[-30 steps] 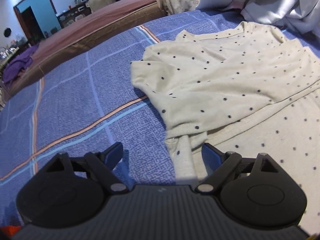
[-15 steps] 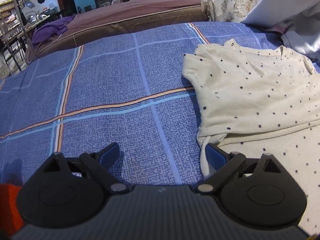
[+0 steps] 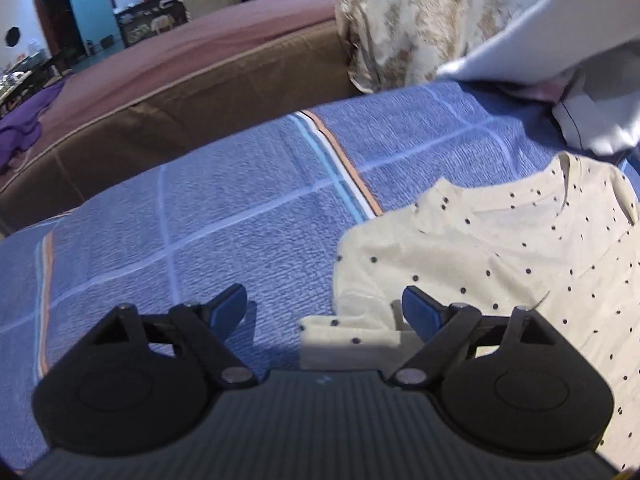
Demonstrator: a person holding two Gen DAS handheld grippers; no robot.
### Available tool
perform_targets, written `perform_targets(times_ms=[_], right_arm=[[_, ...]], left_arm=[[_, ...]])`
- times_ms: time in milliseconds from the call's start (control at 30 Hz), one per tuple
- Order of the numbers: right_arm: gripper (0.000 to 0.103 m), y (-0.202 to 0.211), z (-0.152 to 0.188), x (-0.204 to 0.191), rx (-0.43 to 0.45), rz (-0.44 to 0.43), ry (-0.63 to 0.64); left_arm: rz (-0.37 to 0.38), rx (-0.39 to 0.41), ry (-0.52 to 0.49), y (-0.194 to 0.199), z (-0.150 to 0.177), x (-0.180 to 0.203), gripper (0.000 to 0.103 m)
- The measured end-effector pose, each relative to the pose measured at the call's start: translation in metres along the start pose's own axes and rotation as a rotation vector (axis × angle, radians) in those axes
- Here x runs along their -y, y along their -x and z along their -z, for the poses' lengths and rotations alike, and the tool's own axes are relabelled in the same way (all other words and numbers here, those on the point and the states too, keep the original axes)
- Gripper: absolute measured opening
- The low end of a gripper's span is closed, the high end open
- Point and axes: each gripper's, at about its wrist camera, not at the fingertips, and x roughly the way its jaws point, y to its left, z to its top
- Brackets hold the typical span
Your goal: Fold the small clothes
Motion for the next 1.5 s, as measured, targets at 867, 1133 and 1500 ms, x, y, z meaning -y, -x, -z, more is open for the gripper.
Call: perform_targets(times_ms=[867,1133,1500], right_arm=[[0.095,0.07,0.042,0.017,-0.008,0.019,-0.184],[0.094,0.134,0.103,0.015,-0.073,-0.025,-0.26],[0.065,0.147,0.172,0.013,-0.134,-0.087,-0.343]], left_arm=[[0.061,0.062,0.224,0.112,0.104,-0.029,0.082],[0.314,-0.118,0.037,0.189,0.241,0.044,0.081],[0.329,-0.084,-0.146,0.249,0.293,0.087,0.073]])
